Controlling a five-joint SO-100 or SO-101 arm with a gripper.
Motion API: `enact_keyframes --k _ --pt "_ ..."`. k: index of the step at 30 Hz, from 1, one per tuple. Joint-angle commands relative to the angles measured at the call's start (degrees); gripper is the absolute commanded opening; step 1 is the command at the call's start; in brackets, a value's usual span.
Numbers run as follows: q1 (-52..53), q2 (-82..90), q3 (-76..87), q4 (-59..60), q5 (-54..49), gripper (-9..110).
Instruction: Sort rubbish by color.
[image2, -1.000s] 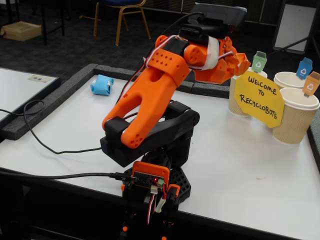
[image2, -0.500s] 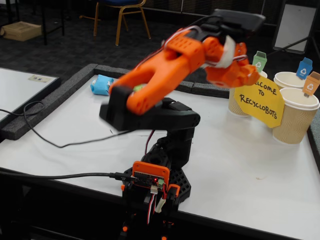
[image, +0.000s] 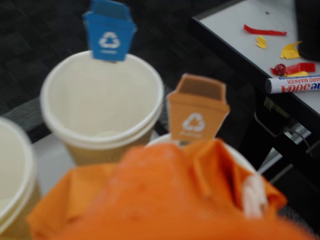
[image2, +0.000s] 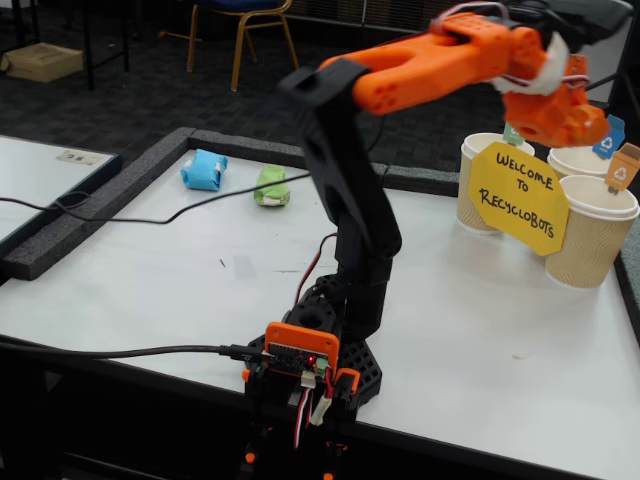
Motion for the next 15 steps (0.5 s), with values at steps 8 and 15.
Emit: enact_keyframes --k 8,15 --pt "3.87 -14.41 -21.71 4.66 0.44 2" --pt "4.04 -15.03 -21.71 5.27 0.44 11"
